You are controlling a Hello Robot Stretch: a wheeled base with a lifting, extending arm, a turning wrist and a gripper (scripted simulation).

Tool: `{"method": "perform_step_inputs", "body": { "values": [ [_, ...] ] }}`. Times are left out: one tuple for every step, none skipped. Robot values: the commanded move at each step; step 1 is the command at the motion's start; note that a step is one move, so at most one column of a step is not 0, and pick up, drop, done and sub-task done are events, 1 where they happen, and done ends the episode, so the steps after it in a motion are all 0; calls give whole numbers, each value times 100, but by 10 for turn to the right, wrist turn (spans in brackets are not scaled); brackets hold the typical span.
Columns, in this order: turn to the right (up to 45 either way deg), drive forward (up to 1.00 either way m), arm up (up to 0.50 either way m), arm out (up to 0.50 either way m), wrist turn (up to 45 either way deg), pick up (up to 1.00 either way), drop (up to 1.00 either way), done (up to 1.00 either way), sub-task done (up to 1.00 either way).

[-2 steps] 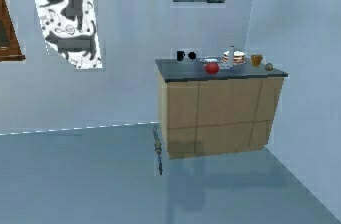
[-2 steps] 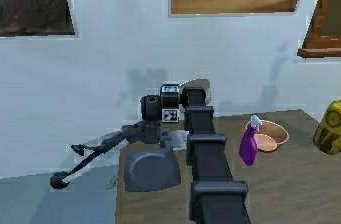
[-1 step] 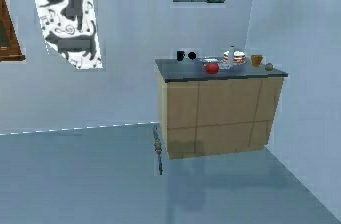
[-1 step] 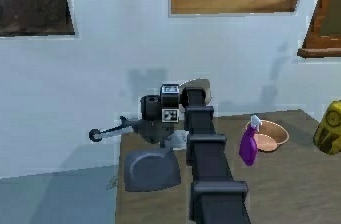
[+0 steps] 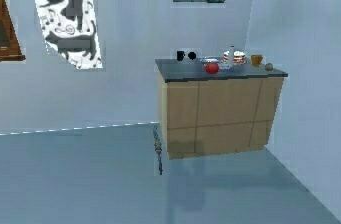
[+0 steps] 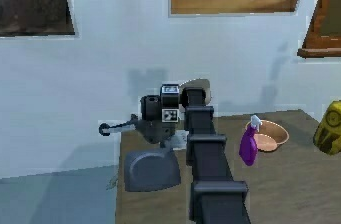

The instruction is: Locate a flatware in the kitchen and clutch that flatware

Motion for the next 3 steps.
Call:
{"method": "perform_step_inputs", "body": {
  "values": [
    [0, 0, -30, 0, 0, 0, 0, 0, 0],
    [0, 0, 0, 0, 0, 100, 0, 0, 0],
    [0, 0, 10, 0, 0, 0, 0, 0, 0]
  ]
}}
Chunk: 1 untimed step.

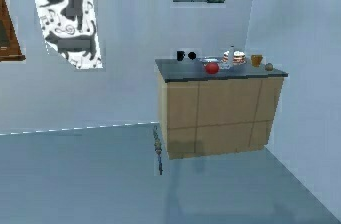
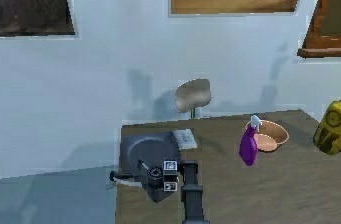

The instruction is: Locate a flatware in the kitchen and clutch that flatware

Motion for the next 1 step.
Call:
{"method": "perform_step_inputs", "body": {
  "values": [
    [0, 0, 0, 0, 0, 0, 0, 100, 0]
  ]
}}
